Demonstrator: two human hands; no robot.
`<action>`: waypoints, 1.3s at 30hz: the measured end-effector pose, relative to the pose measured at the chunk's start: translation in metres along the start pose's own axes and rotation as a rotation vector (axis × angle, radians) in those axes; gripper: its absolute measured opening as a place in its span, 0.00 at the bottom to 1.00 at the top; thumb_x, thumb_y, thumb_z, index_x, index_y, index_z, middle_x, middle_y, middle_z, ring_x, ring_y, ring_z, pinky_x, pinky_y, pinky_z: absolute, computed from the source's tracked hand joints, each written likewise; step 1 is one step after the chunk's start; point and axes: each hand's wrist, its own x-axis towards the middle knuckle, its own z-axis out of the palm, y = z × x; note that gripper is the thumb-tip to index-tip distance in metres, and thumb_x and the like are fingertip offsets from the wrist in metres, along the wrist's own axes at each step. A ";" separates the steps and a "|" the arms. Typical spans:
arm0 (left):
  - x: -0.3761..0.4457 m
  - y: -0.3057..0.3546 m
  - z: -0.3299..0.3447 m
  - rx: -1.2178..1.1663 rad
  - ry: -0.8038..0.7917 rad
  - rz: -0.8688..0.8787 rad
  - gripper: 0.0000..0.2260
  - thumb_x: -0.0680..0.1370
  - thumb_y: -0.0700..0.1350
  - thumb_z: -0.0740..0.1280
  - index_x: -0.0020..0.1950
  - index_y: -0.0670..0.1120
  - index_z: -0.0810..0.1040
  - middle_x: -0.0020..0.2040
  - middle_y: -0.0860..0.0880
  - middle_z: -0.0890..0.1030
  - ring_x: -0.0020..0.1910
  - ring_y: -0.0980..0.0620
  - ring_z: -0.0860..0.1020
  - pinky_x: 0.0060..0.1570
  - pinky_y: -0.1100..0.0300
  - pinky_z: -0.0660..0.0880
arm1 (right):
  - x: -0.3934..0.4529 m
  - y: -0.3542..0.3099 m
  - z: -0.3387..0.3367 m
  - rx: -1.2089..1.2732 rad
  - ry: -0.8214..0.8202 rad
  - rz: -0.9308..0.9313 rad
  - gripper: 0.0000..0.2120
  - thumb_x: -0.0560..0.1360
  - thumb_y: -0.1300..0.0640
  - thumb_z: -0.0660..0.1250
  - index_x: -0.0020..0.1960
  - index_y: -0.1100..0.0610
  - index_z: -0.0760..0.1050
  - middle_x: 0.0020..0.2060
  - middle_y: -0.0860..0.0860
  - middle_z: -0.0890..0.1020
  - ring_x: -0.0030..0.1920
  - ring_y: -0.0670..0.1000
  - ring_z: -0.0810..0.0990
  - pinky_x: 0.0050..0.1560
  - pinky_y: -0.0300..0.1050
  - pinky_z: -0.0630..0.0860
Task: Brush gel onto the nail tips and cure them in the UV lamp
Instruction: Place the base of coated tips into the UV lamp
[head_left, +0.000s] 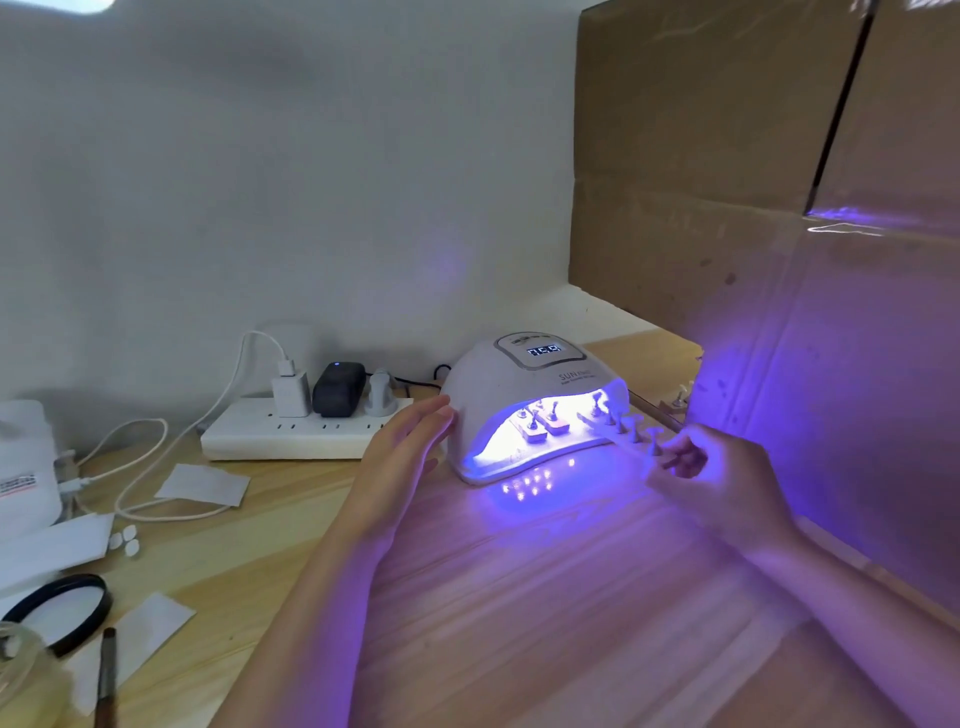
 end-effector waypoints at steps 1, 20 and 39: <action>0.000 0.000 0.000 0.000 0.002 0.000 0.06 0.76 0.48 0.64 0.51 0.57 0.78 0.57 0.55 0.80 0.58 0.59 0.75 0.59 0.58 0.70 | -0.004 0.005 -0.009 0.002 0.012 0.002 0.13 0.62 0.64 0.74 0.29 0.51 0.73 0.21 0.46 0.71 0.25 0.41 0.69 0.28 0.30 0.65; -0.002 0.002 0.001 0.021 -0.002 -0.003 0.13 0.70 0.53 0.68 0.53 0.56 0.78 0.58 0.55 0.79 0.59 0.58 0.75 0.61 0.56 0.69 | 0.009 0.022 -0.001 -0.358 0.036 0.184 0.12 0.70 0.50 0.71 0.38 0.58 0.76 0.31 0.52 0.79 0.37 0.59 0.78 0.33 0.45 0.68; -0.008 0.006 0.009 0.237 0.050 0.140 0.12 0.77 0.43 0.63 0.60 0.46 0.77 0.56 0.53 0.79 0.57 0.59 0.75 0.64 0.56 0.69 | 0.045 0.003 0.032 -0.479 -0.048 0.336 0.26 0.74 0.44 0.65 0.25 0.56 0.61 0.23 0.48 0.65 0.26 0.52 0.66 0.27 0.39 0.57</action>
